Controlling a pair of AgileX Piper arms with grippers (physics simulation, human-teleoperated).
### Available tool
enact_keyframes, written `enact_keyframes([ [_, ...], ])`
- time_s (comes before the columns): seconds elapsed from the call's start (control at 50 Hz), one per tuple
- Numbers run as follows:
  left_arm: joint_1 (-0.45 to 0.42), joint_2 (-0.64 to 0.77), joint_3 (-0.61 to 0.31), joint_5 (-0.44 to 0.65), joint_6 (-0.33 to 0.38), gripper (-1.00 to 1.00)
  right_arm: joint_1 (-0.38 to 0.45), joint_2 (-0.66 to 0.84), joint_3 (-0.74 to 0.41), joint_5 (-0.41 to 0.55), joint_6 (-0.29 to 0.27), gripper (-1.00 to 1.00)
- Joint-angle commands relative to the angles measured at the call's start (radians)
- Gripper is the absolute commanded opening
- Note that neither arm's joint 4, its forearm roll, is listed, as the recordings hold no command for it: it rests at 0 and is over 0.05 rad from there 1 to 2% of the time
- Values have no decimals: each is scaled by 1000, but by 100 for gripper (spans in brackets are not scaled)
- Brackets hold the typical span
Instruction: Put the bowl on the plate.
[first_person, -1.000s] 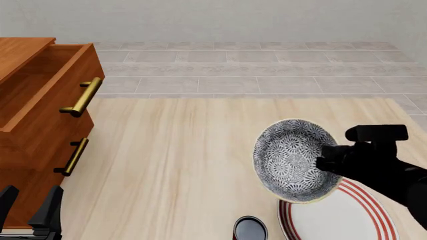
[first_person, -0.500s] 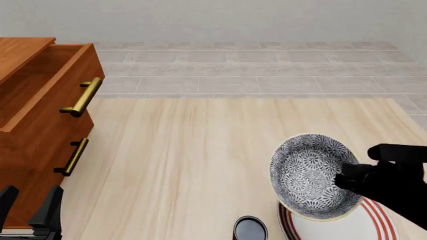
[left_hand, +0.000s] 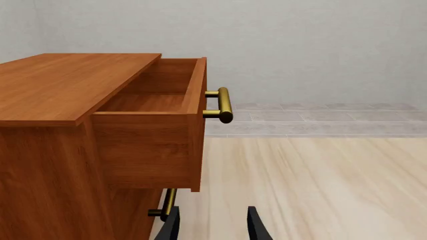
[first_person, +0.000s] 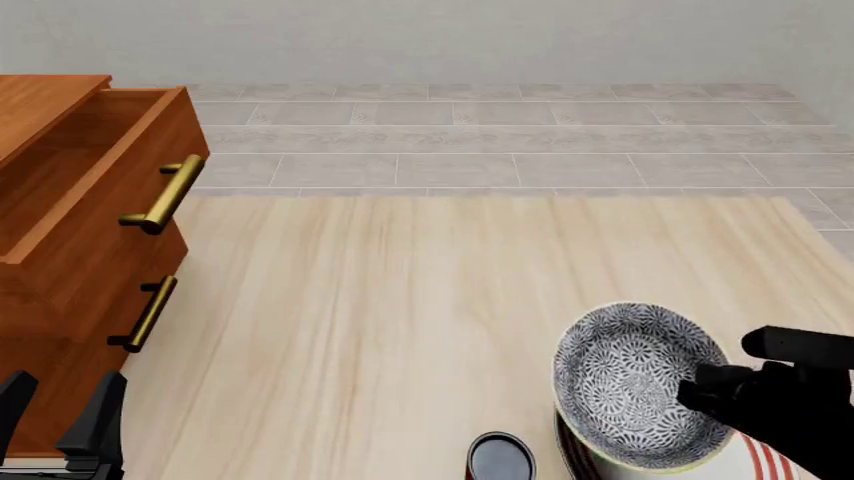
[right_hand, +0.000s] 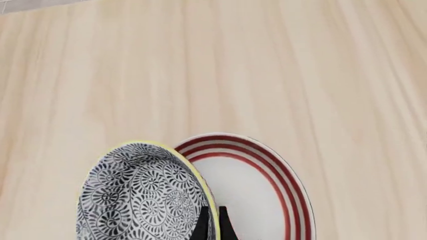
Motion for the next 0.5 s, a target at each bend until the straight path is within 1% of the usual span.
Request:
enact_keyframes([
  [0.02, 0, 0, 0, 0, 0, 100, -35, 7, 38, -27, 0, -100],
  [0.12, 0, 0, 0, 0, 0, 100, -53, 17, 56, -39, -7, -100],
  [0.26, 0, 0, 0, 0, 0, 100, -69, 13, 67, -32, -15, -100],
  [0.5, 0, 0, 0, 0, 0, 100, -77, 62, 90, -85, -12, -100],
])
